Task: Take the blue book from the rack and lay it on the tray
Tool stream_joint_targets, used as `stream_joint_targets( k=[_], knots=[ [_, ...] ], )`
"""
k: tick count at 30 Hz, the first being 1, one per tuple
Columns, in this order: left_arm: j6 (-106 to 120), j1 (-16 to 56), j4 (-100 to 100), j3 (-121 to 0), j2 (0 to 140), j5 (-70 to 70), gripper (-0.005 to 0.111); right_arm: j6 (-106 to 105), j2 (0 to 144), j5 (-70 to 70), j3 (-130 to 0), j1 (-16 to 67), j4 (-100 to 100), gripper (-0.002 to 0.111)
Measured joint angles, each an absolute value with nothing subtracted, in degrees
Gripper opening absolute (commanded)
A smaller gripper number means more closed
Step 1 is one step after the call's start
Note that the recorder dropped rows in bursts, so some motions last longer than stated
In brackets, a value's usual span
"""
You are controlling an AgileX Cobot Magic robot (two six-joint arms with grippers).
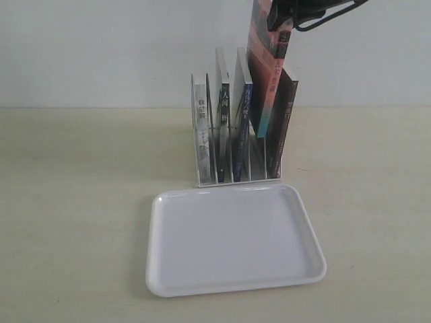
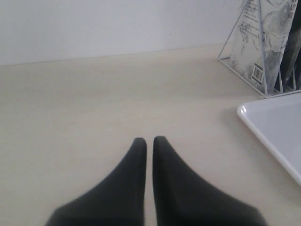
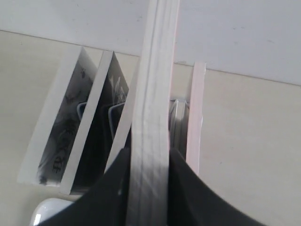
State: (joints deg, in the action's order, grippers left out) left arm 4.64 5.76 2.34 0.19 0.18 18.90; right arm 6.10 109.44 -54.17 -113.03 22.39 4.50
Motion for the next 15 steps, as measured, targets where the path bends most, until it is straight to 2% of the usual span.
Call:
stream_joint_targets(
  k=[15],
  knots=[
    [4.6, 5.8, 2.3, 0.2, 0.2, 18.9, 0.005, 6.6, 109.3, -55.5, -113.2, 22.4, 4.3, 0.0]
  ],
)
